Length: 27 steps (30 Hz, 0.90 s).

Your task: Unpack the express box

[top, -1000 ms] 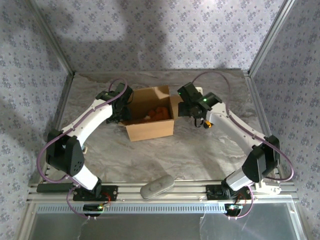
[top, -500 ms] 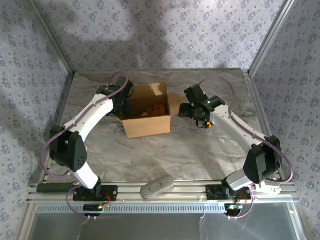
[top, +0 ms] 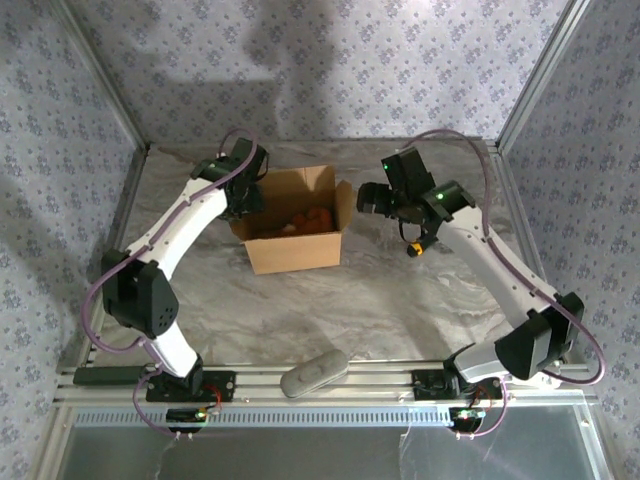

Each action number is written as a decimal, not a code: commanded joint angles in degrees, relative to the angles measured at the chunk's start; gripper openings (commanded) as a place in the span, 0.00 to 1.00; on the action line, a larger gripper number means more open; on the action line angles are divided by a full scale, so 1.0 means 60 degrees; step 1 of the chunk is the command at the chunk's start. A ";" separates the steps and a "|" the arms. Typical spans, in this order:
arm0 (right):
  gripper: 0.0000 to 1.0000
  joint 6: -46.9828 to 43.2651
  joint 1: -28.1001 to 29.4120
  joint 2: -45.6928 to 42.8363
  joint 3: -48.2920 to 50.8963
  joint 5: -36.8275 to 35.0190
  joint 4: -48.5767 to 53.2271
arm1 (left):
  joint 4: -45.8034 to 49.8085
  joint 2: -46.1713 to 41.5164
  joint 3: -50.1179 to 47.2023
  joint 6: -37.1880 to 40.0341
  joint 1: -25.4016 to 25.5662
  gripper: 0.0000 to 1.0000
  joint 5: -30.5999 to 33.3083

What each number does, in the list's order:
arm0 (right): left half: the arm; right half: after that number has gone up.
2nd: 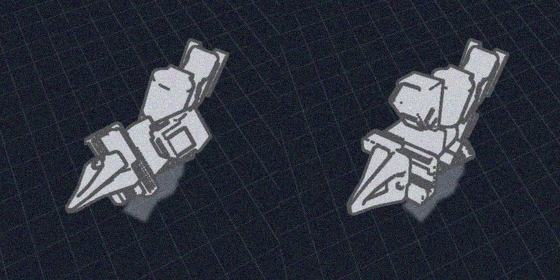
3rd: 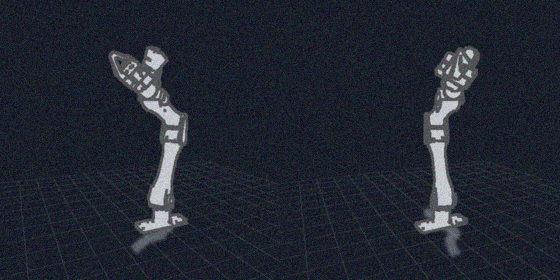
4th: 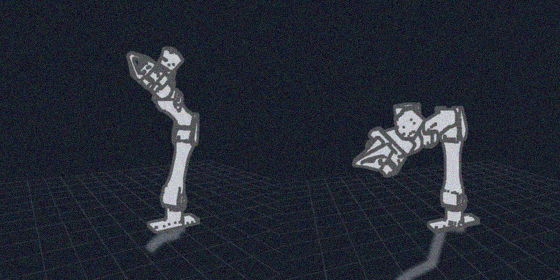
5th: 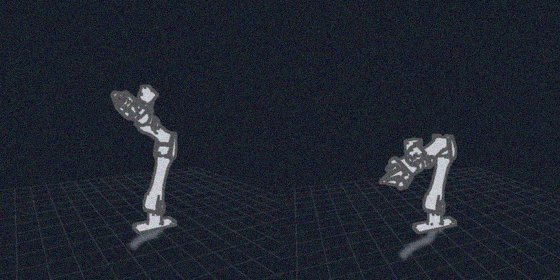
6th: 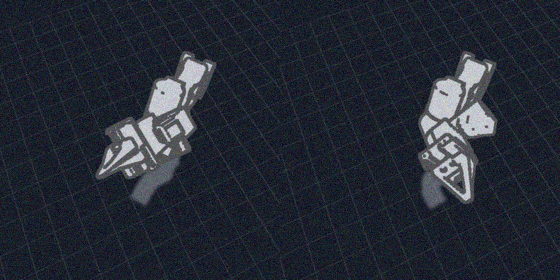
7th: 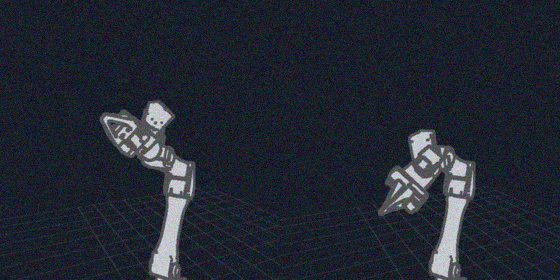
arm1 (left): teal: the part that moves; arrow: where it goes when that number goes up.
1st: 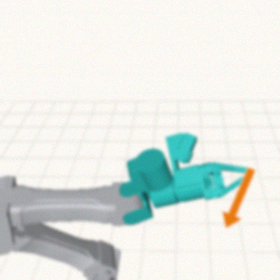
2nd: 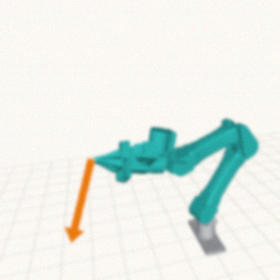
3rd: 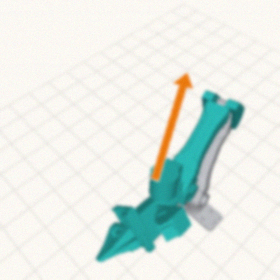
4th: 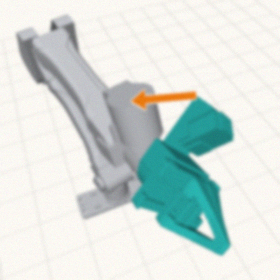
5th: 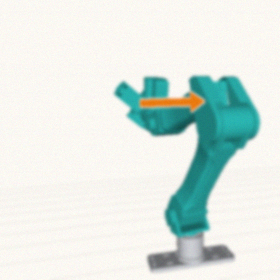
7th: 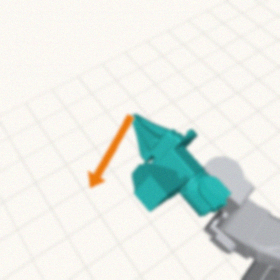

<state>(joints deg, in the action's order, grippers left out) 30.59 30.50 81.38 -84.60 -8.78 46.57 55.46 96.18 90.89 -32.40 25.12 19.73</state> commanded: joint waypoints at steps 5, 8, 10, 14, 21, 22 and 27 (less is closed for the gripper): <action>0.87 -0.0976 0.1087 0.0753 -0.2501 0.0348 0.1009 | 0.0168 -0.1772 -0.0422 -0.0294 -0.0156 0.69 -0.0397; 0.84 -0.1264 0.1517 0.1612 -0.3464 0.0530 0.1182 | 0.0131 -0.2347 -0.0675 -0.0447 -0.0309 0.69 -0.0603; 0.80 -0.1467 0.1802 0.2304 -0.4114 0.0568 0.1306 | 0.0143 -0.2773 -0.0851 -0.0530 -0.0363 0.70 -0.0620; 0.71 -0.1683 0.2215 0.3549 -0.5154 0.0857 0.1510 | 0.0240 -0.3622 -0.1202 -0.0672 -0.0492 0.70 -0.0621; 0.57 -0.1546 0.2557 0.5535 -0.6295 0.1410 0.1911 | 0.0373 -0.5015 -0.2140 -0.0933 -0.0887 0.72 -0.0610; 0.56 -0.1457 0.2615 0.5737 -0.6313 0.1342 0.1949 | 0.0379 -0.5149 -0.2279 -0.0962 -0.0943 0.72 -0.0621; 0.51 -0.1093 0.2805 0.6078 -0.5735 0.1390 0.1775 | 0.0410 -0.5471 -0.2680 -0.1000 -0.1140 0.73 -0.0793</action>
<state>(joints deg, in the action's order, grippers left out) 22.24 46.63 117.58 -119.59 -1.56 55.75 56.97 64.05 75.72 -37.60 18.83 15.84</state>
